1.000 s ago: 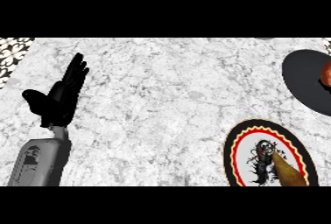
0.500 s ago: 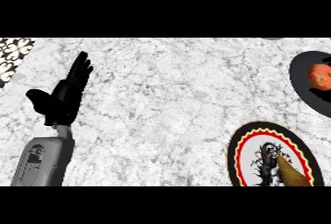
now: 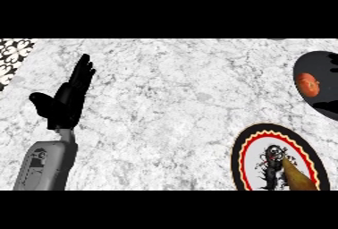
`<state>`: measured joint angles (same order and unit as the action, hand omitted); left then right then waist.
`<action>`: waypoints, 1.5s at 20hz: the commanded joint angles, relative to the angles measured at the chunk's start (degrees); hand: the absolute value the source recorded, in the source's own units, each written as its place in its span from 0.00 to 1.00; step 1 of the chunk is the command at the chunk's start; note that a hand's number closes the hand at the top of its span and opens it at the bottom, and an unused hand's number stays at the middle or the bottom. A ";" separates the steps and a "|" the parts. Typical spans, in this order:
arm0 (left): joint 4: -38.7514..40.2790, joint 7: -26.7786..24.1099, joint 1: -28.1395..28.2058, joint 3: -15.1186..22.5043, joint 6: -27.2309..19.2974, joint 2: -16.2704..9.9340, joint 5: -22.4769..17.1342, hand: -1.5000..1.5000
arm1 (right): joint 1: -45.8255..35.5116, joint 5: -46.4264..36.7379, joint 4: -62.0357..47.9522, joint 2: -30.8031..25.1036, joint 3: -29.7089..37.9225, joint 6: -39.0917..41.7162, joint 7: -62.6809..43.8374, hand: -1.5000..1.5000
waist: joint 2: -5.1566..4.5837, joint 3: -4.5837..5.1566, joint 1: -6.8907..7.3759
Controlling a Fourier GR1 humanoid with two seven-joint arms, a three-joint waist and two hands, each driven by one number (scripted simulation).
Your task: Pick the squash from the plate and place it in the pan
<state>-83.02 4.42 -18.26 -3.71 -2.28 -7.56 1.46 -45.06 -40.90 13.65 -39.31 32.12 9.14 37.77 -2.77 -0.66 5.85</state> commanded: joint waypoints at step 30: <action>-2.50 1.17 4.65 -3.29 -0.70 -2.61 -0.46 0.50 | 16.80 16.09 -0.14 -17.38 8.88 38.19 15.97 0.00 | 2.48 0.17 -5.38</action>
<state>-84.33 4.67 -13.73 -7.09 -2.56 -9.72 0.42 -31.01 -24.91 12.64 -56.69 42.03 34.94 42.54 -0.44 -0.50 0.05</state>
